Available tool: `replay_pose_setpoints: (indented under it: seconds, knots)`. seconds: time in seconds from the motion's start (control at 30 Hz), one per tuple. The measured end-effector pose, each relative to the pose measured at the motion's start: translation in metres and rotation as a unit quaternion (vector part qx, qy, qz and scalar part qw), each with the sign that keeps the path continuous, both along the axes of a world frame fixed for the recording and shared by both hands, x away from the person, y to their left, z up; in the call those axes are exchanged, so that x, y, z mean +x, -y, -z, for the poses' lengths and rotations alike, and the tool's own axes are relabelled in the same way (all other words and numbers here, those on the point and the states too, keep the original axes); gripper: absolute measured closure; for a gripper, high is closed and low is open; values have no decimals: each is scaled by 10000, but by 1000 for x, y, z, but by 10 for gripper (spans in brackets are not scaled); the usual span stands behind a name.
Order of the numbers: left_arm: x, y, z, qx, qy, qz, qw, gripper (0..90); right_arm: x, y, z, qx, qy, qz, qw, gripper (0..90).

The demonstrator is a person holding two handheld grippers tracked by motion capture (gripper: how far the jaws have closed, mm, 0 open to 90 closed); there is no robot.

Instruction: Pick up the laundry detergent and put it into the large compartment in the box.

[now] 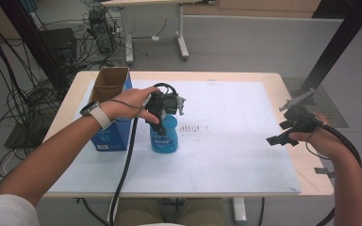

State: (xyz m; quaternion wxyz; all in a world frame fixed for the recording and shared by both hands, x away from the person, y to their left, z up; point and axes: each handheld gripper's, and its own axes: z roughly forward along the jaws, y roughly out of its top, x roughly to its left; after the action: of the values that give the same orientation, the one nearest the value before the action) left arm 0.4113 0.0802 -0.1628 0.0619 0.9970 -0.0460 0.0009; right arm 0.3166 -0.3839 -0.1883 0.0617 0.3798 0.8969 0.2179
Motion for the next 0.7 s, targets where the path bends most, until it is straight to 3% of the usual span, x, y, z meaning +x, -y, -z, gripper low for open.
replay_pose_setpoints:
  seconds: [0.7]
  knots:
    - [0,-2,0,-38,12,39,10000,373,-1,0,1,-8,-15,15,10000,118]
